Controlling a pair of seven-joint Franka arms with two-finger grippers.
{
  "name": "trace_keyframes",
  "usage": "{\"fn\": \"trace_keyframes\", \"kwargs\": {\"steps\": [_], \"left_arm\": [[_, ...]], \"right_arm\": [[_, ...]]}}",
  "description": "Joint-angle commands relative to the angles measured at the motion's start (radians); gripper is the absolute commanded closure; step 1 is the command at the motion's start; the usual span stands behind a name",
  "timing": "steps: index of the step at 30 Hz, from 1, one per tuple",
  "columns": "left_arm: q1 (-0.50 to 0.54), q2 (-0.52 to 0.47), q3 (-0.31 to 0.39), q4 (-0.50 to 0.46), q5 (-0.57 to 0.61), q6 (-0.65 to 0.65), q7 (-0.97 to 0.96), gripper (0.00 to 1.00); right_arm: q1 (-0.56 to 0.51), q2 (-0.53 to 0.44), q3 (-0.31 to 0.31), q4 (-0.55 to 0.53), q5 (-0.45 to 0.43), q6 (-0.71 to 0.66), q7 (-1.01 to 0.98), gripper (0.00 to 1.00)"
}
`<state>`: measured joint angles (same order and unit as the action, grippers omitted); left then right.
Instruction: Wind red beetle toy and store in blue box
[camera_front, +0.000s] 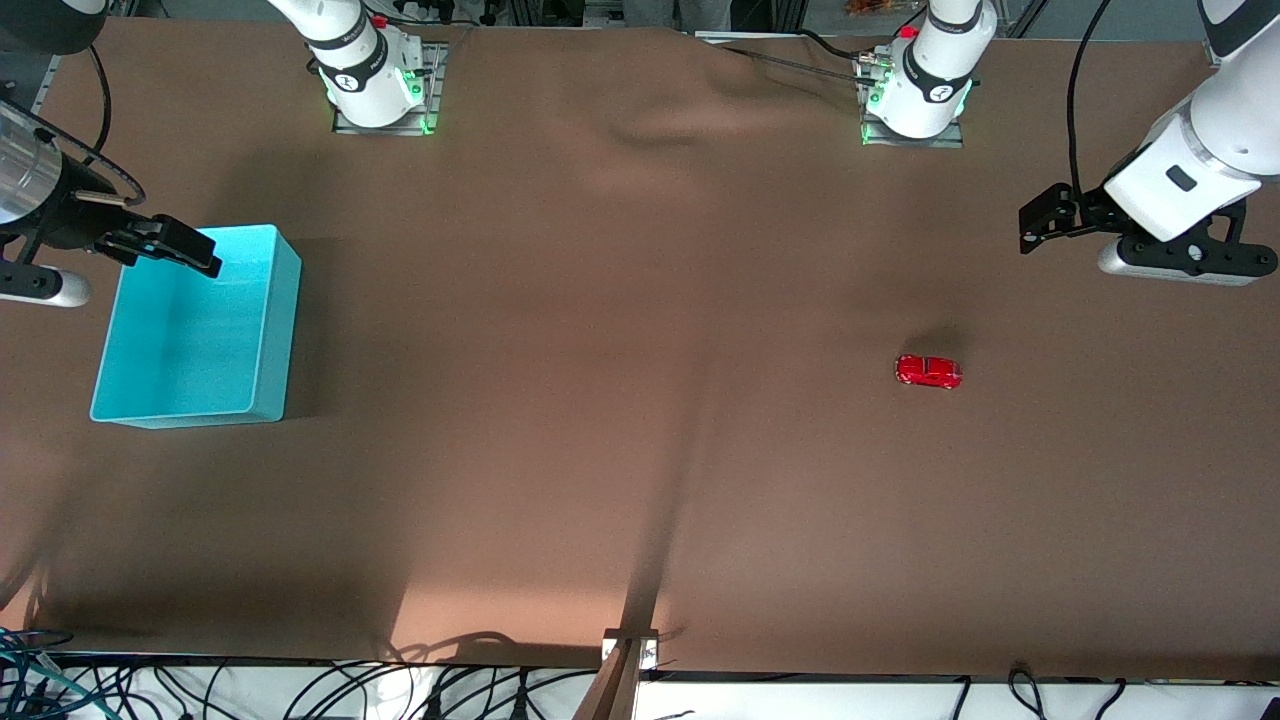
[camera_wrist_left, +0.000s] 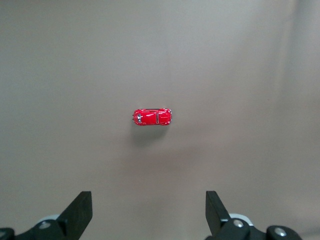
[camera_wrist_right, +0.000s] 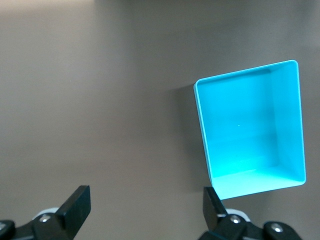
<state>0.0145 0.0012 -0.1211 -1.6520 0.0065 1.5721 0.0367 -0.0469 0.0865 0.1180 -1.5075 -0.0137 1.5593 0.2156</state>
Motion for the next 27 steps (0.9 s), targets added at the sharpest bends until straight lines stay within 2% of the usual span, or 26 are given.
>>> {"fn": "trace_keyframes", "kwargs": {"steps": [1,5,19,27], "left_arm": [[0.009,0.005,-0.008,-0.032,-0.022,0.003,0.081,0.00],[0.010,0.000,-0.008,-0.094,-0.023,0.063,0.144,0.00],[0.015,0.020,-0.008,-0.288,-0.022,0.299,0.609,0.00],[0.019,0.100,-0.006,-0.324,-0.010,0.368,0.857,0.00]], "right_arm": [[0.001,-0.002,0.000,0.013,-0.020,-0.001,0.007,0.00],[0.001,-0.002,0.000,0.013,-0.031,-0.002,0.005,0.00],[0.002,-0.002,0.012,0.013,-0.028,0.001,0.005,0.00],[0.001,-0.001,0.014,0.013,-0.022,-0.002,0.005,0.00]]}}
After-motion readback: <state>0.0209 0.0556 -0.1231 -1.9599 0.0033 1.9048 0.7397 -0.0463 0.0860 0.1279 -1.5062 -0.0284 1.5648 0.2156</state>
